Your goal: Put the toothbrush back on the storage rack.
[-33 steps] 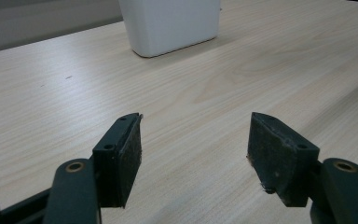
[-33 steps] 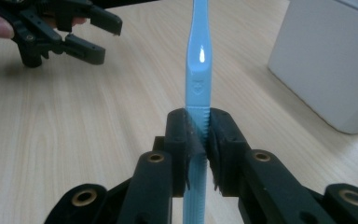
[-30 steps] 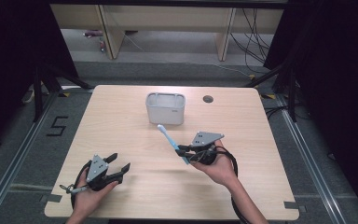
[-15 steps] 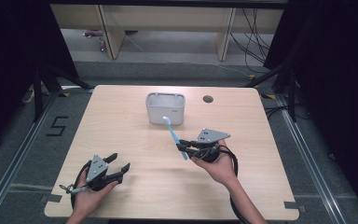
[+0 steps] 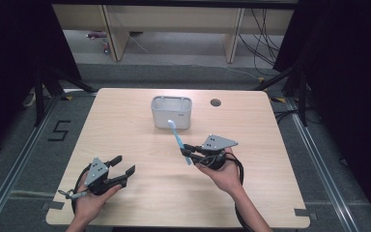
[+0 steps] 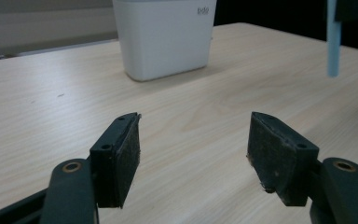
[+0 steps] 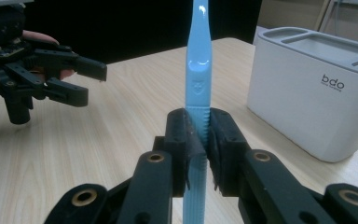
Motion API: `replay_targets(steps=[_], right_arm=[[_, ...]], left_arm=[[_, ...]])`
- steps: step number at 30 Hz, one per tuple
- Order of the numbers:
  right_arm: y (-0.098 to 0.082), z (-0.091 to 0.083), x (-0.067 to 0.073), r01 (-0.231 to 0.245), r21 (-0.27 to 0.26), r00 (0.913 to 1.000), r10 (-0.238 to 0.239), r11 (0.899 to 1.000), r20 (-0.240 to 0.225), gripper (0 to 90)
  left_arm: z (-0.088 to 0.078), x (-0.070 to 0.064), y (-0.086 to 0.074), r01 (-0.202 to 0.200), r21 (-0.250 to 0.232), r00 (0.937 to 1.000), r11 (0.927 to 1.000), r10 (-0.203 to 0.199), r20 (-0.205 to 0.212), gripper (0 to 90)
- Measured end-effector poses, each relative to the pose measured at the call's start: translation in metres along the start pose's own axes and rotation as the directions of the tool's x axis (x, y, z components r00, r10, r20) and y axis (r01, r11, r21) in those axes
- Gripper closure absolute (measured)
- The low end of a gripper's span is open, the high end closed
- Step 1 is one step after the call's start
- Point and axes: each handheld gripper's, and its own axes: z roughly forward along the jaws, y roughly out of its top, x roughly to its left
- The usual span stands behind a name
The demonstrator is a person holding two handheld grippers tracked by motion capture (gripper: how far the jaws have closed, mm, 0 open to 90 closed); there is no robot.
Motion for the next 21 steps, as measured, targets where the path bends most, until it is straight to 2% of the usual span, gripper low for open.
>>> replay_targets(steps=[3,4,5,6,7,8,10,11,14,15,16,17,19,21], right_arm=[[0.000,0.003,0.001,0.028,-0.015,0.9996,-0.028,1.000,0.005,78.9],[0.000,0.005,0.002,0.023,-0.019,0.9997,-0.023,1.000,-0.004,78.9],[0.000,0.006,0.003,0.029,-0.018,0.9996,-0.029,0.999,0.000,78.9],[0.000,0.008,0.004,0.020,-0.024,0.9995,-0.021,1.000,-0.022,78.8],[0.000,0.008,0.006,0.016,-0.019,0.9999,-0.016,1.000,0.000,78.9],[0.000,0.010,0.007,0.016,-0.016,0.9998,-0.017,1.000,-0.011,78.9],[0.000,0.012,0.007,0.028,-0.022,0.9995,-0.028,0.999,-0.012,78.9],[0.001,0.013,0.009,0.002,-0.005,0.9998,-0.002,1.000,-0.021,78.9],[0.001,0.016,0.010,0.027,-0.029,0.9996,-0.027,0.999,-0.011,78.9],[0.001,0.017,0.011,-0.002,-0.019,0.9995,0.002,1.000,-0.032,78.9],[0.002,0.016,0.011,0.018,-0.021,0.9997,-0.018,1.000,-0.013,78.9],[0.002,0.016,0.012,0.006,-0.012,0.9999,-0.006,1.000,-0.015,78.9],[0.002,0.018,0.012,0.017,-0.021,0.9996,-0.017,1.000,-0.024,78.9],[0.001,0.019,0.013,0.000,-0.016,0.9993,0.000,1.000,-0.037,78.9]], left_arm=[[0.002,-0.004,0.009,0.023,-0.020,0.9993,0.9995,-0.023,0.031,33.7],[0.003,-0.005,0.013,0.032,-0.026,0.9986,0.9991,-0.031,0.043,33.8],[0.006,-0.007,0.016,0.040,-0.046,0.9973,0.9981,-0.037,0.063,33.9],[0.007,-0.008,0.020,0.043,-0.049,0.9966,0.9979,-0.039,0.073,34.2],[0.009,-0.011,0.025,0.037,-0.051,0.9956,0.9980,-0.032,0.088,35.0],[0.010,-0.013,0.030,0.027,-0.042,0.9952,0.9987,-0.023,0.095,35.8],[0.016,-0.019,0.038,0.016,-0.055,0.9925,0.9984,-0.009,0.122,36.8],[0.019,-0.021,0.042,0.012,-0.056,0.9906,0.9983,-0.004,0.137,37.1],[0.027,-0.027,0.052,0.022,-0.060,0.9848,0.9979,-0.011,0.173,38.5],[0.032,-0.029,0.055,0.024,-0.062,0.9826,0.9978,-0.013,0.185,39.1],[0.035,-0.031,0.058,0.028,-0.062,0.9808,0.9977,-0.015,0.194,39.8],[0.038,-0.032,0.061,0.028,-0.062,0.9794,0.9977,-0.015,0.201,40.5],[0.044,-0.034,0.066,0.034,-0.058,0.9766,0.9977,-0.021,0.214,42.4],[0.051,-0.038,0.070,0.047,-0.059,0.9717,0.9971,-0.032,0.234,44.2]])
